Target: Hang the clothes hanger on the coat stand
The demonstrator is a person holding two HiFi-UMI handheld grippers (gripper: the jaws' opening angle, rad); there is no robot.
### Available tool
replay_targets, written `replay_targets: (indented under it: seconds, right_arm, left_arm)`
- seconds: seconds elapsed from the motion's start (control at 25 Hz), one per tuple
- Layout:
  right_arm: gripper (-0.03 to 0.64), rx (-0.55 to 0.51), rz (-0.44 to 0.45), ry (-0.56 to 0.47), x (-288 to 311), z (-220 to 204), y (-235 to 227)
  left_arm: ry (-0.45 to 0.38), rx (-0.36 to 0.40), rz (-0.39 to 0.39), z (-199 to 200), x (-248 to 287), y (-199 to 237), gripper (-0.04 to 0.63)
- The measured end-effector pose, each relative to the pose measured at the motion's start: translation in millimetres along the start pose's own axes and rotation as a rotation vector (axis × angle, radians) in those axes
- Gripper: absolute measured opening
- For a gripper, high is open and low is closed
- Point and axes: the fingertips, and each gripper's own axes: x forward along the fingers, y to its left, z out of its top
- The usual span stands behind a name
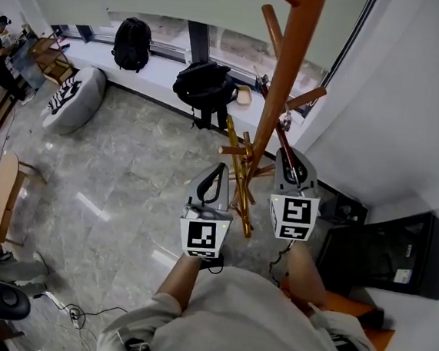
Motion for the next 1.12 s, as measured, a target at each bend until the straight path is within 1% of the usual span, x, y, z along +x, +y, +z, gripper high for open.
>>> replay_targets:
  seconds: [0.48,0.6,0.76,0.84,0.92,1.12]
  right_arm:
    - [0.054,0.000,-0.003,-0.053,-3,2,3]
    - [0.080,0.003,-0.001,-0.079,-9,4,1]
    - [0.094,0.018,0.014,-0.098,-16,6,0]
    - [0.129,0.032,0.028,-0.104,-20,6,1]
    - [0.150,0.045,0.045,-0.111,-25,6,2]
    - [0.158,0.070,0.058,-0.134,-41,4,-3]
  left_arm:
    - [0.020,0.003,-0.016,-7,-7,-9,0.008]
    - [0.026,0.006,-0.019,-9,-9,-15,0.008]
    - [0.028,0.011,-0.020,-8,-12,-21,0.008]
    - [0.029,0.011,-0.021,-8,-15,-23,0.008]
    - [0.028,0.011,-0.023,-7,-17,-27,0.008]
    - [0.024,0.013,-0.034,-6,-21,-40,0.008]
